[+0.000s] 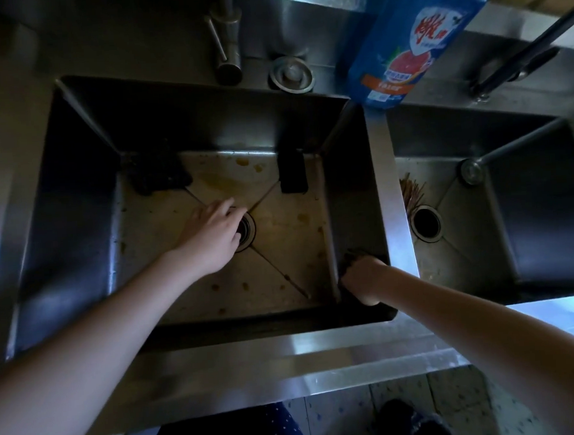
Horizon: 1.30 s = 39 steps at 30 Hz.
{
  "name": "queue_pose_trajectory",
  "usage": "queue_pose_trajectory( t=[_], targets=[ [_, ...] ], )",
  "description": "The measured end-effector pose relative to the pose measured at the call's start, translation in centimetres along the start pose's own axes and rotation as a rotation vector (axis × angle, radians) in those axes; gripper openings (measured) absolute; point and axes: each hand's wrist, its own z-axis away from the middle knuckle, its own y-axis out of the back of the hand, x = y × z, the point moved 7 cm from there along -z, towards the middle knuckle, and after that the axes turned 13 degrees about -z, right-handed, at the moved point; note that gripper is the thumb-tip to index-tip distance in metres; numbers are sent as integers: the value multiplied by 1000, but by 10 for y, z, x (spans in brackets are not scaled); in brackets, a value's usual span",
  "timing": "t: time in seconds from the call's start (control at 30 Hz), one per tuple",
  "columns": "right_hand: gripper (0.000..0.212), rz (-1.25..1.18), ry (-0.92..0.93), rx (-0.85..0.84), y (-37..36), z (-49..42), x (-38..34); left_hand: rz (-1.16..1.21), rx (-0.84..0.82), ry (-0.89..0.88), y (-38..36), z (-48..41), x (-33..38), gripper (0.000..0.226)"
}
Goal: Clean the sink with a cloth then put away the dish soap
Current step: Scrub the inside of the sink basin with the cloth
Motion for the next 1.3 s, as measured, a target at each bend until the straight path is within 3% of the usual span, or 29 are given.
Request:
queue_pose_trajectory(
  t=[0.2,0.37,0.63,0.73,1.3],
  targets=[
    [34,-153,6,-28,5,1,9,-50,27,8,-3,2,-11,51],
    [27,-84,-24,77,29,-12,31,-23,6,40,-7,-1,-27,51],
    [59,4,-193,316,80,-30,91,1,-14,84,-4,-15,-45,51],
    [62,10,-252,356,88,-35,101,-25,-6,88,-2,-18,-48,51],
    [55,-42,-138,199,45,-14,50,-33,-35,22,-18,-8,-31,50]
  ],
)
